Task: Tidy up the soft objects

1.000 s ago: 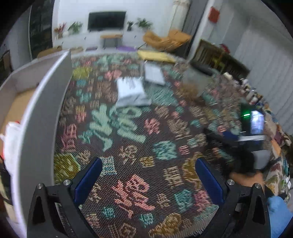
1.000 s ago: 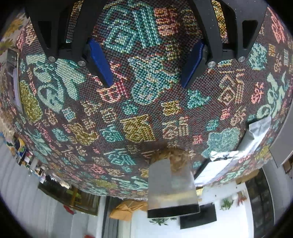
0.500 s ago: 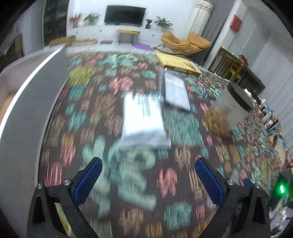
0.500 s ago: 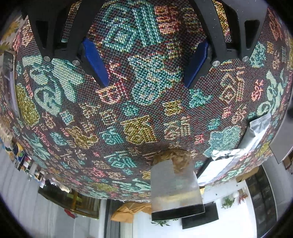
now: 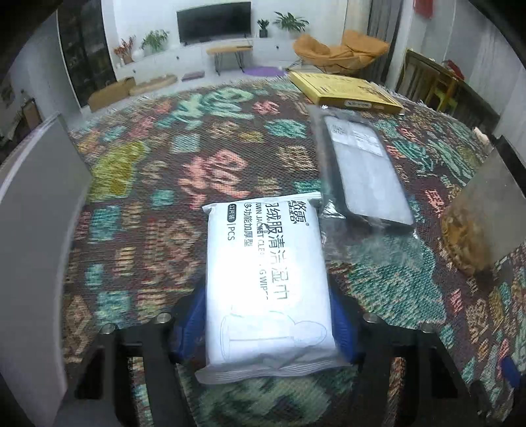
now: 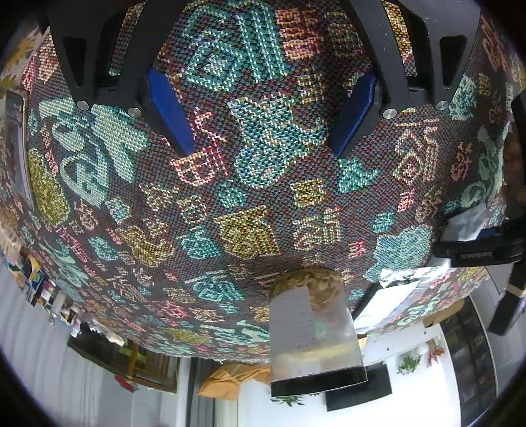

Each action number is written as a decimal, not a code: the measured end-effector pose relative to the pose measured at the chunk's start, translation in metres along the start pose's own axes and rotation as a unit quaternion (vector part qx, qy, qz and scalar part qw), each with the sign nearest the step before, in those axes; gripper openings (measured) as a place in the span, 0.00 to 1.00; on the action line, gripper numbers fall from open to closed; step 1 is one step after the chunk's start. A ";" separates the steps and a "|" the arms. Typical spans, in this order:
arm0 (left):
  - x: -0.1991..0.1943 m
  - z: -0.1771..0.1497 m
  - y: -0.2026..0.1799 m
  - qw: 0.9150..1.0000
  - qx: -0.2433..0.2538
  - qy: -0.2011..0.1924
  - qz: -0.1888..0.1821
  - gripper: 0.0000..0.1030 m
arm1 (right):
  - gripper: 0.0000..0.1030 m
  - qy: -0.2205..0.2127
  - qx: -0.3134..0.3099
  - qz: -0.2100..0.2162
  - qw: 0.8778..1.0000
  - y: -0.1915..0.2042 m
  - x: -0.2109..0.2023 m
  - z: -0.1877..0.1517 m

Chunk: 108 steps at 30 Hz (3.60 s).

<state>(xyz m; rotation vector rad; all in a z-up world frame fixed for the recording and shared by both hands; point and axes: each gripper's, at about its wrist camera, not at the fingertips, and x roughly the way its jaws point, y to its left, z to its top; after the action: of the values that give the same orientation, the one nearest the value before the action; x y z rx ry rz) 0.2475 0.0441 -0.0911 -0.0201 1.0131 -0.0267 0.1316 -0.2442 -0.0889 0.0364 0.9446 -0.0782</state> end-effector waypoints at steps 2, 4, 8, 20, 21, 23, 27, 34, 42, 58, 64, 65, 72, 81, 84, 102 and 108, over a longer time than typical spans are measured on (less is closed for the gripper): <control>-0.008 -0.012 0.011 1.000 -0.014 0.003 0.002 0.62 | 0.86 0.000 -0.001 0.000 1.000 0.001 0.000 0.000; -0.021 -0.033 0.022 1.000 -0.027 0.004 0.009 0.62 | 0.86 0.000 0.000 0.001 1.000 0.001 0.000 0.000; -0.047 -0.079 0.032 0.999 -0.034 -0.006 0.017 0.62 | 0.86 0.000 -0.001 0.001 1.000 0.001 0.000 0.000; -0.053 -0.113 0.043 0.998 -0.037 -0.039 0.029 0.99 | 0.86 0.000 -0.001 0.001 1.000 0.001 0.000 0.000; -0.052 -0.113 0.044 0.998 -0.037 -0.038 0.030 1.00 | 0.86 0.000 -0.001 0.001 1.000 0.001 0.000 0.000; -0.052 -0.113 0.042 0.998 -0.034 -0.037 0.033 1.00 | 0.86 0.000 -0.001 0.001 1.000 0.001 0.000 0.000; -0.051 -0.113 0.043 0.998 -0.035 -0.038 0.032 1.00 | 0.86 0.000 -0.001 0.001 1.000 0.001 0.000 0.000; -0.051 -0.113 0.043 0.998 -0.035 -0.038 0.032 1.00 | 0.86 0.000 -0.001 0.002 1.000 0.001 0.000 0.000; -0.051 -0.113 0.043 0.998 -0.035 -0.038 0.032 1.00 | 0.86 0.000 -0.001 0.001 1.000 0.001 0.000 0.000; -0.051 -0.113 0.044 0.998 -0.035 -0.038 0.032 1.00 | 0.87 0.001 -0.002 0.003 1.000 0.002 0.000 0.000; -0.051 -0.113 0.044 0.998 -0.036 -0.038 0.032 1.00 | 0.87 0.013 -0.028 0.066 0.997 0.015 -0.008 0.009; -0.051 -0.113 0.045 0.998 -0.036 -0.038 0.032 1.00 | 0.87 0.004 -0.043 0.090 0.995 0.028 -0.015 0.017; -0.051 -0.113 0.044 0.998 -0.036 -0.038 0.032 1.00 | 0.86 -0.009 -0.138 0.146 0.980 0.150 -0.014 0.127; -0.051 -0.113 0.044 0.998 -0.037 -0.038 0.033 1.00 | 0.86 0.065 -0.099 -0.026 0.993 0.191 0.113 0.177; -0.051 -0.113 0.043 0.998 -0.038 -0.038 0.033 1.00 | 0.87 0.071 -0.067 -0.009 0.995 0.182 0.125 0.177; -0.051 -0.112 0.043 0.998 -0.038 -0.038 0.034 1.00 | 0.75 0.097 -0.215 0.130 0.963 0.139 0.055 0.084; -0.051 -0.112 0.043 0.998 -0.039 -0.039 0.034 1.00 | 0.76 0.104 -0.208 0.128 0.964 0.065 0.002 0.021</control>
<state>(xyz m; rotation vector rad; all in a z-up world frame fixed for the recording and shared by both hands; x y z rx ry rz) 0.1261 0.0882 -0.1083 -0.0572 0.9368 0.0740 0.1553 -0.1806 -0.0784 -0.2265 1.1426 0.3703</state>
